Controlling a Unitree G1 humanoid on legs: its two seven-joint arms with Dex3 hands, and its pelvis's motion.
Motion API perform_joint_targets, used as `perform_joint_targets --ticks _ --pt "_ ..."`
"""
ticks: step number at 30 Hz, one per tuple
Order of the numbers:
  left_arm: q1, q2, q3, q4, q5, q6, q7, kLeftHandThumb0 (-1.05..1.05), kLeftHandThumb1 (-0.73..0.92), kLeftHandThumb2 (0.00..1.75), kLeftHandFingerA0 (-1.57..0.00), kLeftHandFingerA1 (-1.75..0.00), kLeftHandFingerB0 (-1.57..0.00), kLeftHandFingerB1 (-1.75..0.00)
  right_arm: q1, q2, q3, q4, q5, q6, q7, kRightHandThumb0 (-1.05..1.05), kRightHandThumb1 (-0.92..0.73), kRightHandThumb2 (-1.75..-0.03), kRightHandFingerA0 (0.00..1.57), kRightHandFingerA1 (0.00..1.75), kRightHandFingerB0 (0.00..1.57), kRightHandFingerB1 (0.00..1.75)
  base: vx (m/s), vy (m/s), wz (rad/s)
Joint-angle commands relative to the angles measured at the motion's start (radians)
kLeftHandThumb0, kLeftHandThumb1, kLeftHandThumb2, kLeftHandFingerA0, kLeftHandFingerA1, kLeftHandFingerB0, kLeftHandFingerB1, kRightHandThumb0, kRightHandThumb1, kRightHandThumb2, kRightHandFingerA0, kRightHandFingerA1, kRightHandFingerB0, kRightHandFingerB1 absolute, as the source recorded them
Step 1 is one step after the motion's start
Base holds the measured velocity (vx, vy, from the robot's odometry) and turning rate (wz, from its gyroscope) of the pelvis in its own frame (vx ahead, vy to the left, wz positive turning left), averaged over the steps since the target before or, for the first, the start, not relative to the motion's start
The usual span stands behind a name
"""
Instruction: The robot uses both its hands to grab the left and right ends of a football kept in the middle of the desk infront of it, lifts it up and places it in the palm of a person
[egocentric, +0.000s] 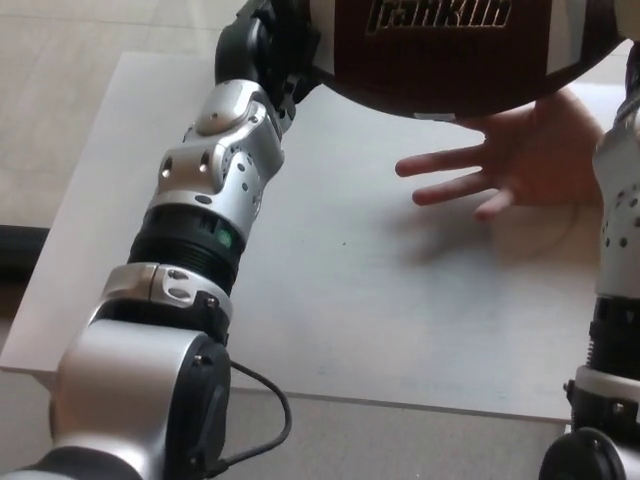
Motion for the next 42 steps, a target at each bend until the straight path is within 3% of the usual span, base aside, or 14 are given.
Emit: perform_joint_targets --ticks 1,2,3,5,7,9,12,13,15,25,29,30,31,42 --pt "-0.243 -0.067 -0.103 0.112 0.11 0.088 -0.064 -0.78 0.87 0.66 -0.36 -0.5 -0.19 -0.33 -0.253 0.128 -0.12 0.193 0.336 0.07 -0.029 -0.81 -0.89 -0.68 0.76 0.55 0.48 0.36 0.0 0.0 0.0" --pt "-0.251 -0.047 -0.148 0.107 0.148 0.094 -0.11 -0.77 0.72 1.08 -0.26 -0.57 -0.04 -0.42 -0.272 0.129 -0.136 0.212 0.349 0.059 -0.029 -0.81 -0.88 -0.68 0.74 0.57 0.5 0.36 0.0 0.0 0.0" --pt "-0.276 -0.028 -0.23 0.128 0.23 0.113 -0.132 -0.78 0.92 0.74 -0.32 -0.45 -0.19 -0.34 -0.282 0.128 -0.148 0.225 0.358 0.05 -0.02 -0.81 -0.89 -0.68 0.68 0.58 0.48 0.36 0.0 0.0 0.0" --pt "-0.294 -0.014 -0.313 0.146 0.31 0.114 -0.126 -0.75 0.66 1.05 0.0 -0.52 -0.03 -0.34 -0.299 0.111 -0.178 0.261 0.375 0.042 0.004 -0.8 -0.92 -0.68 0.58 0.6 0.44 0.35 0.0 0.0 0.0" --pt "-0.266 -0.018 -0.317 0.156 0.3 0.054 -0.135 -0.55 0.8 0.64 -0.11 -0.5 -0.11 -0.35 -0.306 0.1 -0.225 0.298 0.404 0.042 0.009 -0.82 -0.92 -0.68 0.57 0.62 0.44 0.35 0.0 0.0 0.0" --pt "-0.265 -0.011 -0.369 0.17 0.339 0.038 -0.166 -0.57 0.64 0.94 -0.2 -0.61 -0.12 -0.5 -0.312 0.097 -0.247 0.316 0.404 0.036 -0.004 -0.83 -0.92 -0.69 0.65 0.6 0.46 0.36 0.0 0.0 0.0" --pt "-0.291 -0.01 -0.374 0.218 0.312 0.106 -0.224 -0.58 0.92 0.67 -0.44 -0.74 -0.44 -0.53 -0.33 0.072 -0.299 0.379 0.413 0.018 -0.021 -0.83 -0.92 -0.75 0.6 0.59 0.43 0.37 0.0 0.0 0.0" --pt "-0.284 -0.016 -0.354 0.216 0.292 0.081 -0.194 -0.6 0.92 0.7 -0.45 -0.8 -0.49 -0.57 -0.332 0.061 -0.309 0.397 0.415 0.012 -0.007 -0.79 -0.77 -1.16 0.58 0.68 0.38 0.51 0.0 0.0 0.0" --pt "-0.291 -0.018 -0.424 0.233 0.349 0.06 -0.219 -0.52 0.92 0.68 -0.39 -0.88 -0.41 -0.61 -0.34 0.044 -0.332 0.435 0.416 0.001 0.003 -0.8 -0.92 -0.74 0.62 0.61 0.47 0.39 0.0 0.0 0.0" --pt "-0.272 -0.049 -0.943 0.352 0.773 -0.07 -0.315 -0.43 0.61 0.58 -0.29 -0.73 -0.12 -0.35 -0.286 0.013 -0.402 0.54 0.406 -0.024 0.012 -0.8 -0.92 -0.72 0.68 0.64 0.53 0.41 0.0 0.0 0.0" --pt "-0.258 -0.074 -0.833 0.326 0.604 0.054 -0.312 -0.32 0.47 0.95 -0.59 -0.91 0.0 -0.47 -0.254 0.022 -0.402 0.533 0.395 -0.029 0.017 -0.79 -0.92 -0.7 0.66 0.58 0.55 0.42 0.0 0.0 0.0" --pt "-0.229 -0.072 -0.825 0.313 0.59 0.02 -0.256 -0.4 0.5 0.79 -0.41 -0.77 -0.03 -0.41 -0.237 0.02 -0.404 0.532 0.397 -0.026 0.026 -0.79 -0.92 -0.7 0.65 0.59 0.54 0.42 0.0 0.0 0.0" --pt "-0.224 -0.07 -0.868 0.319 0.622 -0.004 -0.262 -0.42 0.7 0.61 -0.43 -1.23 -0.05 -0.29 -0.233 0.023 -0.41 0.53 0.403 -0.025 0.02 -0.79 -0.92 -0.69 0.66 0.57 0.56 0.42 0.0 0.0 0.0" --pt "-0.212 -0.091 -0.861 0.307 0.55 0.07 -0.386 -0.57 0.55 0.89 -0.4 -0.84 -0.17 -0.47 -0.175 0.032 -0.43 0.527 0.412 -0.044 0.012 -0.78 -0.92 -0.69 0.7 0.58 0.57 0.44 0.0 0.0 0.0"
